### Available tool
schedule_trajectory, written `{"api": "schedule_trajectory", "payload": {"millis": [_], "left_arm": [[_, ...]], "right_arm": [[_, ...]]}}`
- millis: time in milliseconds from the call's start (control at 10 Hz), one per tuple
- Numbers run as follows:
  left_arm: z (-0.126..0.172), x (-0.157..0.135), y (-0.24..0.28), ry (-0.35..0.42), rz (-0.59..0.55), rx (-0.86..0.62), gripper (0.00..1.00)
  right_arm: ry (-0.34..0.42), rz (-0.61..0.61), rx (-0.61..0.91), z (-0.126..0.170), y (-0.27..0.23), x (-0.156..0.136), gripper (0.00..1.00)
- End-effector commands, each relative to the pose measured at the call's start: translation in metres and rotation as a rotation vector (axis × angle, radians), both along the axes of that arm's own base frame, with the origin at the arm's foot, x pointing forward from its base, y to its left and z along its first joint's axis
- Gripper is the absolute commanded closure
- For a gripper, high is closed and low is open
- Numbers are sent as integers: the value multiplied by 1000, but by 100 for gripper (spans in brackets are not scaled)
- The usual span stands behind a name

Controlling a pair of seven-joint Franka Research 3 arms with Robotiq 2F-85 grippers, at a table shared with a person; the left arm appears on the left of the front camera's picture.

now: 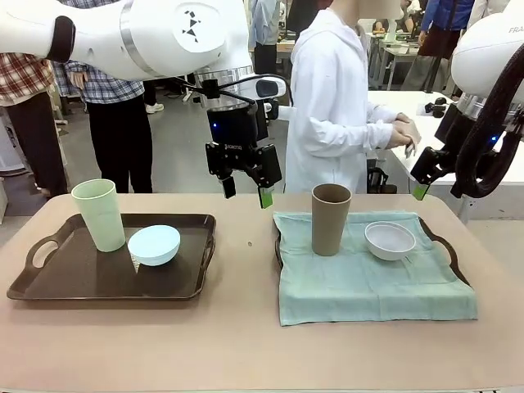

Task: Set up a tray with a mat and arrange the tableware.
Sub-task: Pick up the Picnic Bowl and Reusable plastic cup from the Handle tray in front of the human's position and hold them in the air.

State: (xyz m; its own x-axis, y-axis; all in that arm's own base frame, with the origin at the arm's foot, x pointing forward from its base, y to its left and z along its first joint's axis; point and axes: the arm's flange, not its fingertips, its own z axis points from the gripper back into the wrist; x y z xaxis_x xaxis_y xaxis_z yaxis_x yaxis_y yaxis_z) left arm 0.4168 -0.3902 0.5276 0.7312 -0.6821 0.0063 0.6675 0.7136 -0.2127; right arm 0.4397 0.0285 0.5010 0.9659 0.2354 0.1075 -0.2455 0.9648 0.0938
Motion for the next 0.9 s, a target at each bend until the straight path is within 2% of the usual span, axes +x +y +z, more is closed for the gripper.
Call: {"api": "schedule_trajectory", "payload": {"millis": [0, 500, 600, 800], "left_arm": [[-1, -1, 1, -19, 2, -1, 0], [0, 0, 0, 0, 0, 0, 0], [8, 12, 28, -35, 45, 10, 0], [16, 9, 104, -28, 164, 15, 0]], "right_arm": [[1, -1, 3, 0, 0, 0, 1], [0, 0, 0, 0, 0, 0, 1], [-2, -88, 48, 1, -21, -10, 1], [-16, -192, 105, 0, -55, -29, 1]]}}
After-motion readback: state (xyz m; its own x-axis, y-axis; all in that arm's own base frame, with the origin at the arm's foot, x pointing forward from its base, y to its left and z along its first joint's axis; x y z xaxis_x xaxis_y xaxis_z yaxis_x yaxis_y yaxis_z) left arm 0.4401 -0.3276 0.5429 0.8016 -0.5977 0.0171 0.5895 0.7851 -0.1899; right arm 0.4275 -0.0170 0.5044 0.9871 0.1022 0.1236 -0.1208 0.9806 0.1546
